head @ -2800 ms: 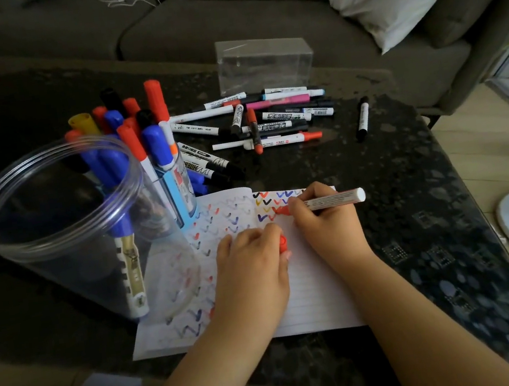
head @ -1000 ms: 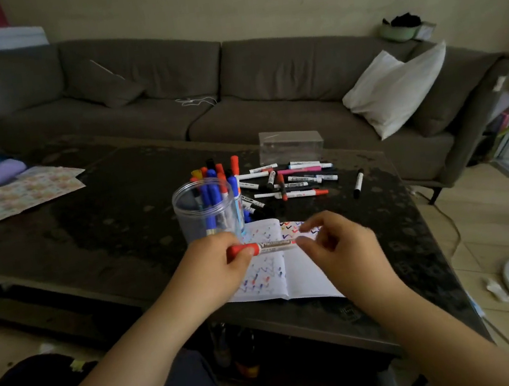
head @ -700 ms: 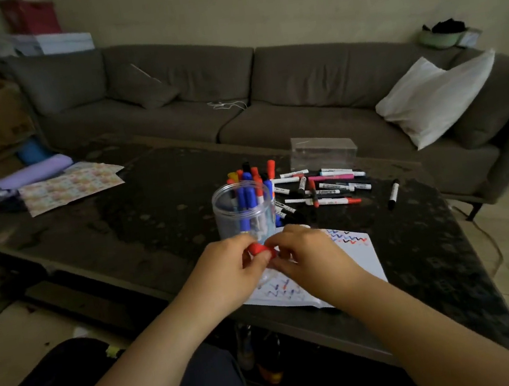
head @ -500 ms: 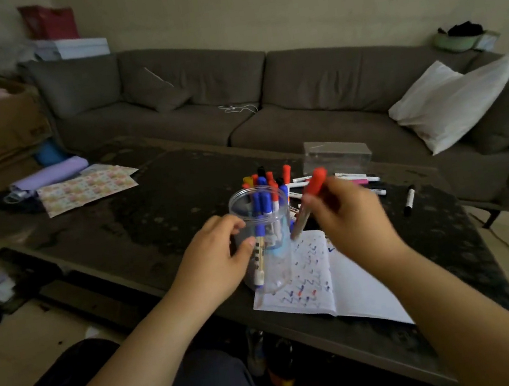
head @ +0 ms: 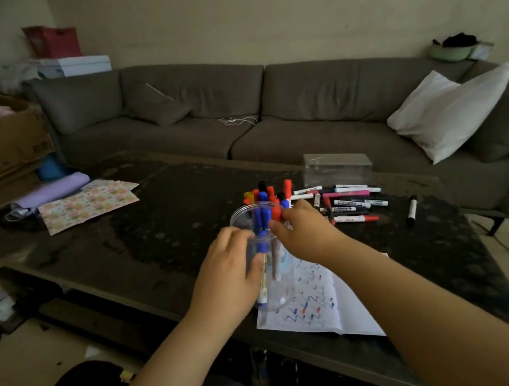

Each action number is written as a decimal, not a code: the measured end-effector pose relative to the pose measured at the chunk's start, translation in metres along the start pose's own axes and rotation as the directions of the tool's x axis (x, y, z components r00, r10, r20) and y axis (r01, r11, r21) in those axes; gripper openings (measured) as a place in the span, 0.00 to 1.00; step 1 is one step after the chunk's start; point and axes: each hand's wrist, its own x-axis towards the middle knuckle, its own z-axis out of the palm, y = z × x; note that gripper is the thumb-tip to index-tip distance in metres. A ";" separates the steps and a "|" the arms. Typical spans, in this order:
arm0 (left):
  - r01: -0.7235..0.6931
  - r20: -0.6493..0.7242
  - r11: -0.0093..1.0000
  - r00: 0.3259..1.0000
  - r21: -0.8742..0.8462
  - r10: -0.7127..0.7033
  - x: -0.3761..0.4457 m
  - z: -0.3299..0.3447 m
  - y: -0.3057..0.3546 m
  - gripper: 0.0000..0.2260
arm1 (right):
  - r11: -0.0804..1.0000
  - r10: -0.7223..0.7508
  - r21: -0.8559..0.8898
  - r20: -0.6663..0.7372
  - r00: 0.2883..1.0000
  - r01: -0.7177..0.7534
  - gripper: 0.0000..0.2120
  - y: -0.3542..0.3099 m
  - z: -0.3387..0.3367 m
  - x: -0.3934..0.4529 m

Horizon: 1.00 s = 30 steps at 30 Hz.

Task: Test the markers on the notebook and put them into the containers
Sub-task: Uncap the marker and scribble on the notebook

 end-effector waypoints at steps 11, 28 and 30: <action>-0.071 0.171 0.992 0.981 -0.100 0.088 -0.012 0.044 0.012 0.05 | 0.964 -0.058 0.239 -0.232 0.971 0.115 0.13 0.039 0.003 -0.015; -0.077 0.347 0.990 0.931 -0.118 0.114 0.056 0.171 0.053 0.10 | 0.884 0.412 0.285 -0.102 0.905 -0.370 0.16 0.203 0.011 0.013; -0.067 0.332 0.990 0.938 -0.121 0.103 0.068 0.184 0.052 0.09 | 0.870 0.433 0.299 -0.081 0.898 -0.392 0.16 0.209 0.012 0.037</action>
